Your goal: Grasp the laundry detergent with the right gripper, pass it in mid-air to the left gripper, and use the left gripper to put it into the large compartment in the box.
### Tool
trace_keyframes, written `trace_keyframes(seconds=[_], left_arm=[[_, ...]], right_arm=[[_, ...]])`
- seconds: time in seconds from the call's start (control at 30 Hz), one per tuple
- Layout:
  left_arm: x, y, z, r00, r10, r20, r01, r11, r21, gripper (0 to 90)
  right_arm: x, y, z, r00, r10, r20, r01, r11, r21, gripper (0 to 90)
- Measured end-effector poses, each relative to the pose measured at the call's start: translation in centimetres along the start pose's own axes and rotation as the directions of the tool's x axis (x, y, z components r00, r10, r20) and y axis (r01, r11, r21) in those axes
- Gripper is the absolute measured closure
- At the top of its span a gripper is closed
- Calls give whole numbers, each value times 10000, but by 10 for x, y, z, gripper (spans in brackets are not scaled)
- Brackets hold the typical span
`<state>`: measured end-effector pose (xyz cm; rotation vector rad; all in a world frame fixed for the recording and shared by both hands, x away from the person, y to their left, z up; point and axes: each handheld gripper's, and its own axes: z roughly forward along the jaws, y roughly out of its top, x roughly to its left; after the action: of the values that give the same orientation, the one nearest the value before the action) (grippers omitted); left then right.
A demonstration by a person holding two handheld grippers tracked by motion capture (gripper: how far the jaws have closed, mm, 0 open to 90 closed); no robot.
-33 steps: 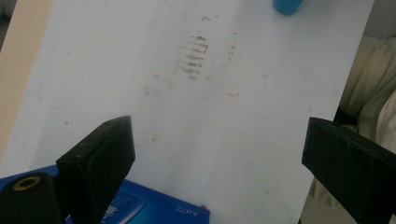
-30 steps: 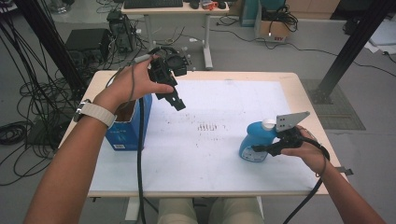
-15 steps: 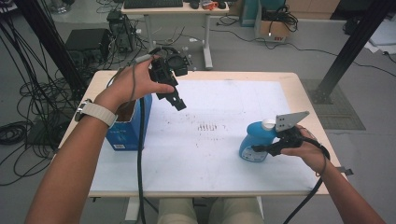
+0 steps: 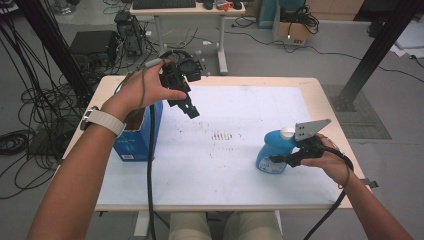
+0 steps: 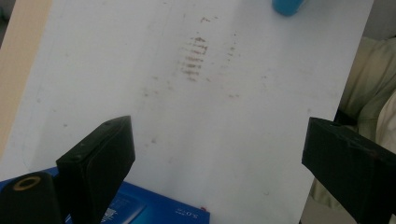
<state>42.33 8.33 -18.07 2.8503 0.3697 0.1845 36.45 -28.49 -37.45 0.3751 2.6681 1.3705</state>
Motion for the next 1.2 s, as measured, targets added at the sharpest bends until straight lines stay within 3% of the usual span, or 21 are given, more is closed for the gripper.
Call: trace_keyframes(seconds=[1.2], left_arm=[[0, -1, 2, 10000, -70, -13, 70, 10000, 0, 97]], right_arm=[[0, 0, 0, 10000, 1, -33, 0, 10000, 40, 433]])
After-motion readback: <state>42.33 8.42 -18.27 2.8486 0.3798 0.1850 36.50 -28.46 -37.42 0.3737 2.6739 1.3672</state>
